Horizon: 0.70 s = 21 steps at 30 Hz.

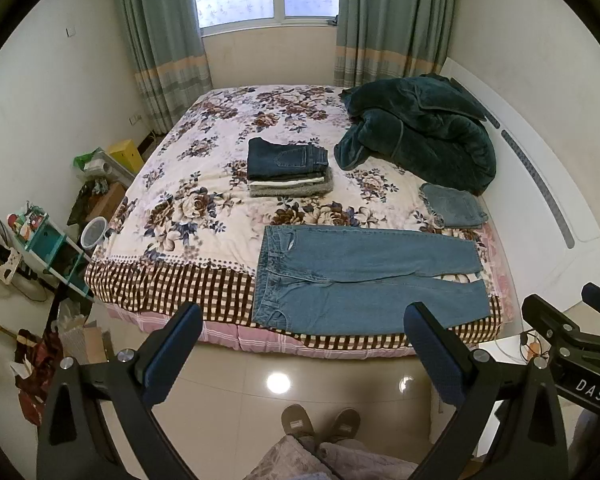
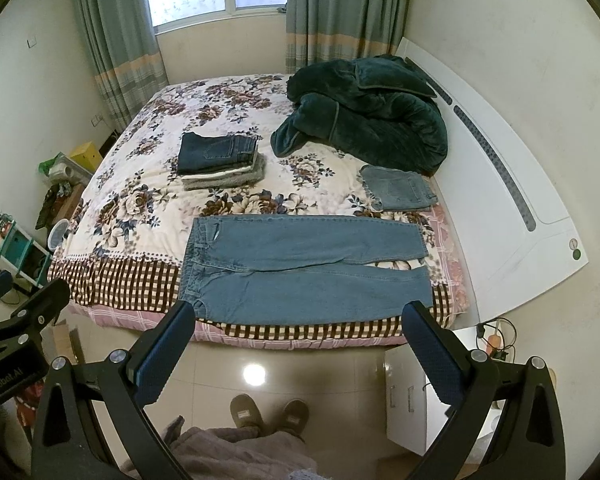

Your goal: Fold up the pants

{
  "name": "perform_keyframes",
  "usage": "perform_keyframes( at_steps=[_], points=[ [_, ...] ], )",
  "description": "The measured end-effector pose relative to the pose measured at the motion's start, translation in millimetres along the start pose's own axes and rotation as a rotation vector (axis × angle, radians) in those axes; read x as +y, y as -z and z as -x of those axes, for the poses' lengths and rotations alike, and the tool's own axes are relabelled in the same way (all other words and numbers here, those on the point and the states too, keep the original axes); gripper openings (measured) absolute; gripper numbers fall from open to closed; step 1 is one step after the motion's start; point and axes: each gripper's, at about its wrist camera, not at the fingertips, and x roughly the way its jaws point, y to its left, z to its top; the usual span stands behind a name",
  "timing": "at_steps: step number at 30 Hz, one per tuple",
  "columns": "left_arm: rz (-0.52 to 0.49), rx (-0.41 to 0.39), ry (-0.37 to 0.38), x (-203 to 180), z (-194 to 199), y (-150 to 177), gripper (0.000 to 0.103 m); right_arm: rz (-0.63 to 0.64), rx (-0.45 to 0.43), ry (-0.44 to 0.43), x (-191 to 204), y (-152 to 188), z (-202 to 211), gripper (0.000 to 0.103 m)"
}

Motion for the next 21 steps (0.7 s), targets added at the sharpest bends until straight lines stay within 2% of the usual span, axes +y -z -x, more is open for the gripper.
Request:
perform_keyframes(
  at_steps=[21],
  points=[
    [0.003,0.001,0.003,-0.6,-0.1,-1.6,0.103,0.005,-0.004,0.001,0.8,-5.1,1.3,0.103]
  ],
)
